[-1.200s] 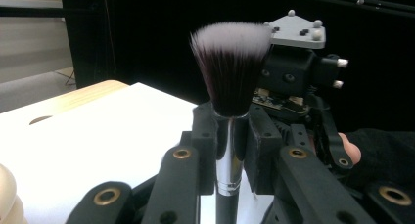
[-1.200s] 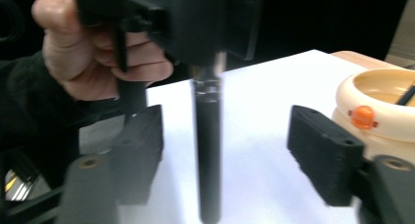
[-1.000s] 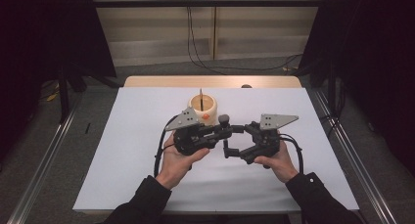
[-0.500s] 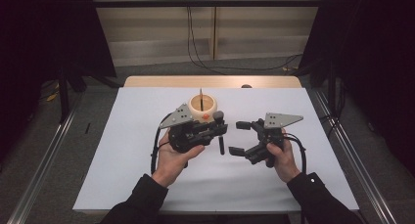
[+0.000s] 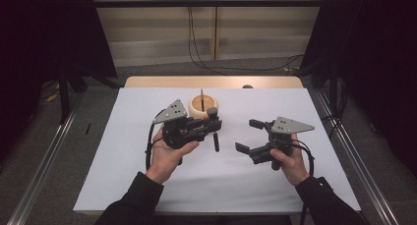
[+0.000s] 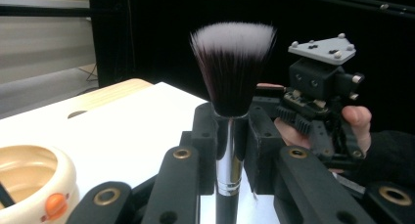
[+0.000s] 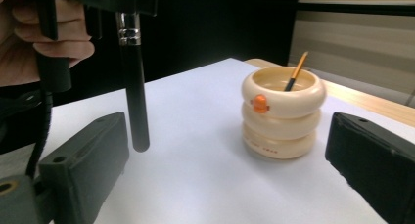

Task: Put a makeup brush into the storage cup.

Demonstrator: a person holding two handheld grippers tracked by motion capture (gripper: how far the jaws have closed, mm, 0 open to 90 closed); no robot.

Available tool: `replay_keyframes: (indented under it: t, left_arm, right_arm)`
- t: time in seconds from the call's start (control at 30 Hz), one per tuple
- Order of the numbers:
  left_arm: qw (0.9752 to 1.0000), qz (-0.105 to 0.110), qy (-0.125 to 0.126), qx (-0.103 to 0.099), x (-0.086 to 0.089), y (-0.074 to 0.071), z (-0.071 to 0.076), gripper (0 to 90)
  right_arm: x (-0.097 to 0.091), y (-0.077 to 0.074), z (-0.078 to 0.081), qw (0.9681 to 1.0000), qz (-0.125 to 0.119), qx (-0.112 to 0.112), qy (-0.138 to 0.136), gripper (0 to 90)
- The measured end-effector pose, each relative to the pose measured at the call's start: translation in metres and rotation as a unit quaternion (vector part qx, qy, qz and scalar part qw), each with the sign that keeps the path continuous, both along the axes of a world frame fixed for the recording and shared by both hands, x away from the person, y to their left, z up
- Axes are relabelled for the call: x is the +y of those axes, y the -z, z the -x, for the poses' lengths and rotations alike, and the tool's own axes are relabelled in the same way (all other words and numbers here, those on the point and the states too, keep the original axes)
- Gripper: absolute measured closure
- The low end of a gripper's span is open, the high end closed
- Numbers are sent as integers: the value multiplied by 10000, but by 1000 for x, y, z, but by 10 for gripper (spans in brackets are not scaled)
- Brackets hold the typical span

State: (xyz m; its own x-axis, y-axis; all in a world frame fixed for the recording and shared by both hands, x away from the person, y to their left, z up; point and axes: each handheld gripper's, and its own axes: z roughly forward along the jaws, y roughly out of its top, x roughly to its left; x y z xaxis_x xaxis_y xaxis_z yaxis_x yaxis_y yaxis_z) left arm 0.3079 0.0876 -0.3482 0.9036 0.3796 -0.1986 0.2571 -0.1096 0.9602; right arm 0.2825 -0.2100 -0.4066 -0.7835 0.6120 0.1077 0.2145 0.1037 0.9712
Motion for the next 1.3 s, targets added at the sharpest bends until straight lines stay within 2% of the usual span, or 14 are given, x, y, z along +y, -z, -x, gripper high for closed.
replay_keyframes:
  t: [0.2, 0.27, 0.37, 0.47, 0.83, 0.97, 1.13, 1.23, 1.3]
  left_arm:
    - [10000, -31, -59, 18, 5, 0, -3, 775]
    - [9999, -37, -101, 6, 7, 0, -5, 775]
    - [9999, -84, -124, 35, 10, 0, -8, 775]
    - [9998, -71, -140, 83, 12, 1, -12, 775]
    - [9989, -88, -438, 114, 24, -2, -28, 775]
    - [9986, -99, -511, 89, 26, -4, -35, 775]
    - [9975, -151, -691, 6, 29, -11, -43, 775]
    - [9974, -181, -702, -42, 30, -15, -48, 775]
    - [9973, -128, -717, -49, 32, -18, -53, 775]
  right_arm:
    - [-4, 1, 4, 9999, 85, 33, 141, 17]
    - [-7, 5, 7, 9995, 56, -51, 299, 30]
    - [-10, 9, 9, 9994, 90, 55, 315, 29]
    - [-13, 11, 12, 9992, 155, 18, 376, 28]
    - [-27, 16, 23, 9981, 136, 86, 598, 34]
    - [-32, 17, 27, 9979, 94, 43, 643, 35]
    - [-35, 21, 29, 9975, 132, 100, 692, 32]
    - [-36, 25, 30, 9974, 144, 167, 687, 31]
    - [-36, 26, 30, 9973, 140, 172, 697, 30]
